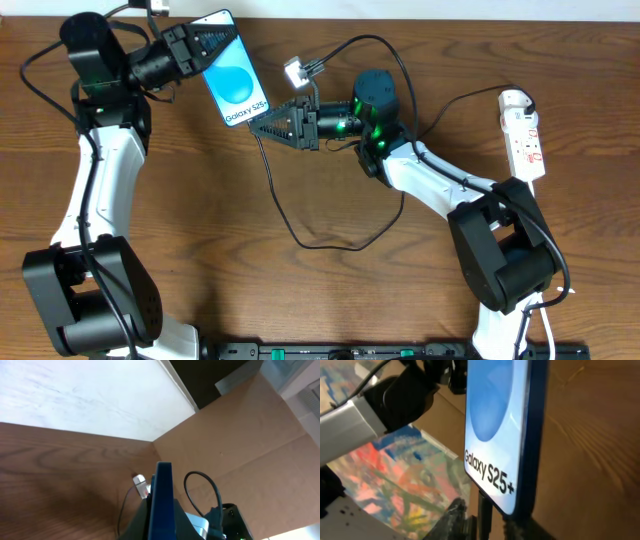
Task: Plug charger to phone and switch on socket
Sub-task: 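Open the right gripper and withdraw it up and right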
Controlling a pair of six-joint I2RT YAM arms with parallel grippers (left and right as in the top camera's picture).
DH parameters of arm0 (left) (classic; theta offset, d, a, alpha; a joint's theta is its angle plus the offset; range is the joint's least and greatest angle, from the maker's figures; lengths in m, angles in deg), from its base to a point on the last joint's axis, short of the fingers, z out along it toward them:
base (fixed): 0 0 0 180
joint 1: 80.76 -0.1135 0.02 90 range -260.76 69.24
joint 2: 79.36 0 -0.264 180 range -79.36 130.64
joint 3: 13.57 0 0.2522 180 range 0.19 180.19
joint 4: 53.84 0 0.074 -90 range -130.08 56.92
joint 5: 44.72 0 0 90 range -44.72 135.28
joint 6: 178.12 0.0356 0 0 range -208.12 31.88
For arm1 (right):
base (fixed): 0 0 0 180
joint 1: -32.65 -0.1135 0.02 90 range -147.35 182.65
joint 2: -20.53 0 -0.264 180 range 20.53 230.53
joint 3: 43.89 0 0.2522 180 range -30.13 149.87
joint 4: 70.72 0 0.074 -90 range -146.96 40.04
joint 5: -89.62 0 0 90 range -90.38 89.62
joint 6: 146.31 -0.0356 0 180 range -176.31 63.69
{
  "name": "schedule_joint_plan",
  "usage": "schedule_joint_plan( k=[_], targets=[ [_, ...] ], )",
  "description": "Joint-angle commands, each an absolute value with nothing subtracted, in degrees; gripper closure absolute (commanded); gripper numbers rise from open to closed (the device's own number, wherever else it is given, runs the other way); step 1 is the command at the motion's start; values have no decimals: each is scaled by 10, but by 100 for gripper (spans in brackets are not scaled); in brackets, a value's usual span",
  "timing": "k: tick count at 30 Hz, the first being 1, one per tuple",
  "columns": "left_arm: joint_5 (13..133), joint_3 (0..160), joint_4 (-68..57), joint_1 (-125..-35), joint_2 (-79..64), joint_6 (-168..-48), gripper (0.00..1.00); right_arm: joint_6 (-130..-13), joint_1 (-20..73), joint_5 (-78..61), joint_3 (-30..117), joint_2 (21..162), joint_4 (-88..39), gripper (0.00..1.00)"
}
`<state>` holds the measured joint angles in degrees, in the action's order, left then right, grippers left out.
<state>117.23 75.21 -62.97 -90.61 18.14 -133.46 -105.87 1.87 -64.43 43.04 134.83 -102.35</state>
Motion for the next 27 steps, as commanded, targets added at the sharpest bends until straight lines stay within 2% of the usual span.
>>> schedule_joint_plan(
  k=[1, 4, 5, 6, 21, 27],
  targets=[
    [1192, 763, -631, -916, 164, -1327, 93, -1040, 26, -623, 441, 1346, -1028, 55],
    [1192, 763, -631, -923, 165, -1327, 92, -1038, 26, -629, 441, 1346, -1028, 36],
    [1192, 763, -631, -926, 164, -1327, 93, -1038, 26, -630, 441, 1346, -1028, 25],
    [1192, 763, -631, -927, 164, -1327, 93, -1038, 26, -631, 441, 1346, -1028, 2],
    [1216, 763, -629, -958, 165, -1328, 93, -1025, 63, -642, 441, 1346, -1012, 1],
    [1228, 763, -626, -968, 165, -1330, 93, -967, 89, -630, 441, 1346, -882, 1]
  ],
)
